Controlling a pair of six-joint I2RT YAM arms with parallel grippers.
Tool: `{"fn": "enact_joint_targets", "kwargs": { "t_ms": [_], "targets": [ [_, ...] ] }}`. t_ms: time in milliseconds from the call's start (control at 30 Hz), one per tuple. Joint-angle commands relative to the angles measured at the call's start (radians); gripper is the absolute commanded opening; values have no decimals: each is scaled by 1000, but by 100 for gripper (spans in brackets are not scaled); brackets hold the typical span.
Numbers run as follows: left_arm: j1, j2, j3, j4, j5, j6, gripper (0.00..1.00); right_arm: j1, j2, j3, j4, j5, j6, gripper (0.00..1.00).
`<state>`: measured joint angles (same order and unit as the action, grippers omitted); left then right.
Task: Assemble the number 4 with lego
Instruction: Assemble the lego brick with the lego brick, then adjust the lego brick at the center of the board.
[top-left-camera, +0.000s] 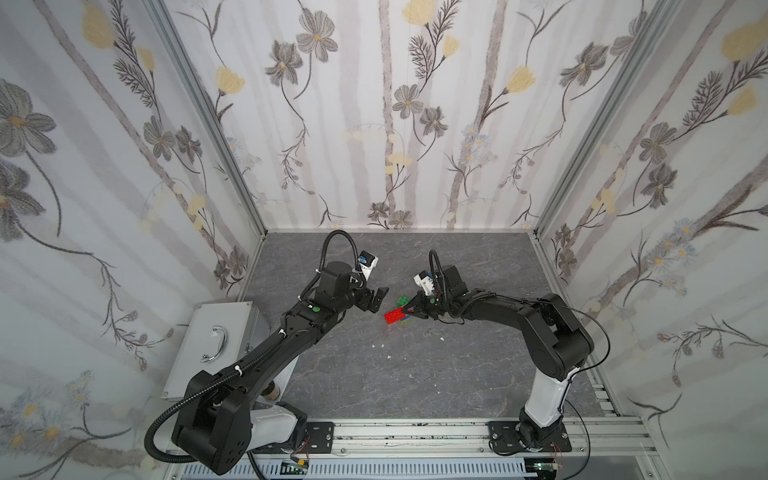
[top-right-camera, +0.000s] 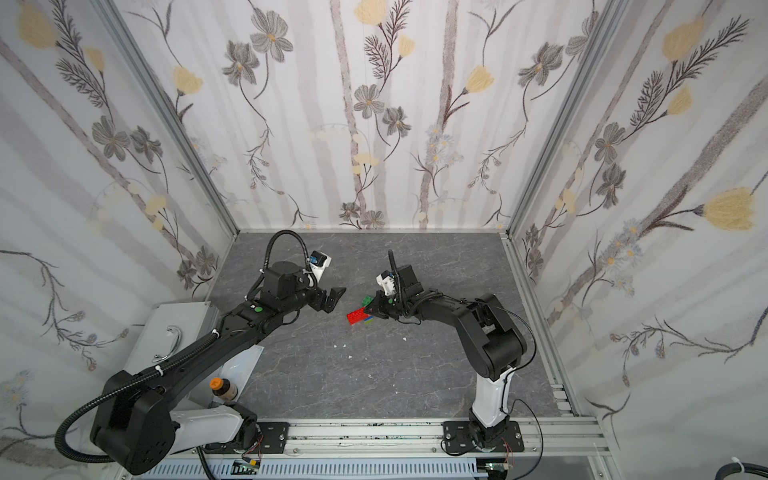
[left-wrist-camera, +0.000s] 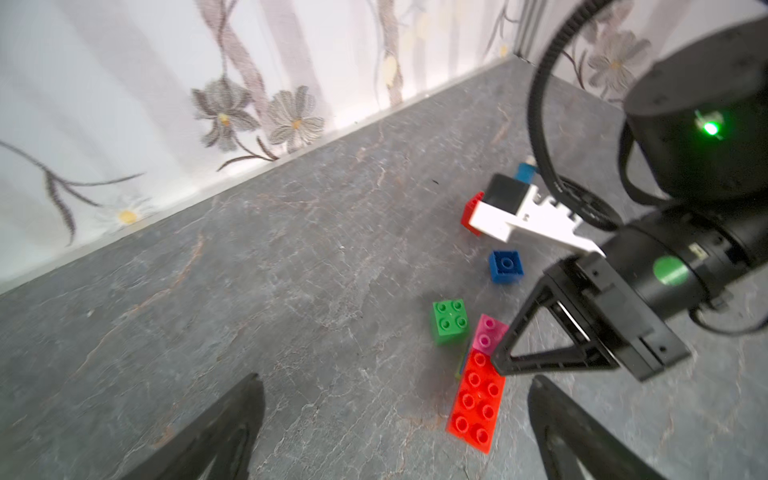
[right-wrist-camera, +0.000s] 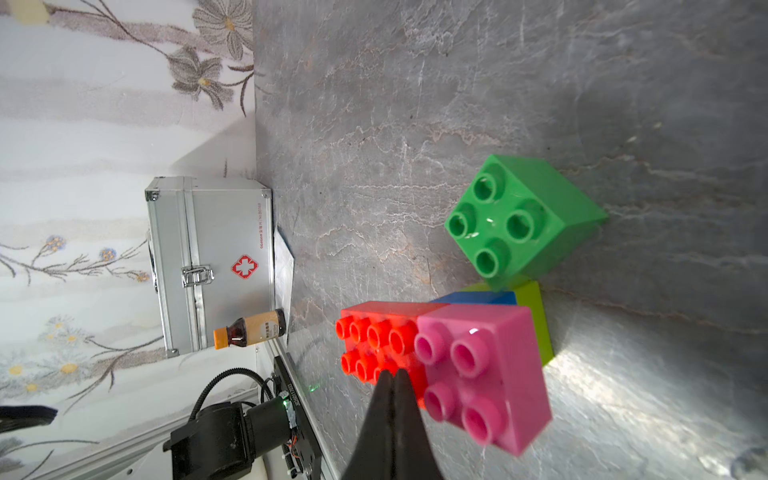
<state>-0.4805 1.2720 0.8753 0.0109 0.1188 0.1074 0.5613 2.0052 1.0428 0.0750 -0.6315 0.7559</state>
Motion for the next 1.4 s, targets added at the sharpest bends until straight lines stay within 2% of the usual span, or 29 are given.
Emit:
{"fn": "enact_joint_targets", "kwargs": {
  "t_ms": [0, 133, 167, 333, 433, 500, 567, 633, 733, 800, 900, 967, 1133, 1367],
  "targets": [
    [3, -6, 22, 6, -174, -170, 100, 9, -18, 2, -27, 130, 74, 0],
    [3, -9, 18, -14, -171, -254, 100, 11, -67, 34, -36, 136, 76, 1],
    [3, -8, 7, -2, -170, -282, 100, 11, -78, 46, -52, 140, 66, 4],
    [3, -39, -60, 92, -221, -375, 100, 7, -126, 85, -100, 151, 22, 32],
    [5, -32, -38, 24, -356, -477, 100, -18, -167, 92, -149, 228, -35, 45],
    [12, -19, -19, -23, -383, -522, 100, -47, -172, 107, -201, 281, -120, 53],
    [20, 13, -2, -42, -287, -522, 100, -68, -134, 150, -290, 336, -257, 59],
    [20, 63, 62, -134, -207, -567, 100, -81, -85, 185, -355, 357, -338, 64],
    [16, 150, 151, -327, -170, -738, 100, -90, -28, 227, -382, 217, -394, 73],
    [16, 194, 153, -365, -86, -830, 100, -75, -5, 266, -393, 142, -428, 75],
    [4, 230, 110, -344, 34, -940, 100, -55, 38, 312, -419, 120, -446, 76],
    [-10, 247, 84, -333, 74, -970, 100, -51, 74, 328, -444, 141, -442, 71],
    [-26, 271, 79, -369, 66, -967, 100, -47, 101, 328, -443, 156, -418, 55],
    [-55, 314, 90, -296, 204, -976, 100, -36, 58, 248, -382, 142, -349, 44]
  ]
}}
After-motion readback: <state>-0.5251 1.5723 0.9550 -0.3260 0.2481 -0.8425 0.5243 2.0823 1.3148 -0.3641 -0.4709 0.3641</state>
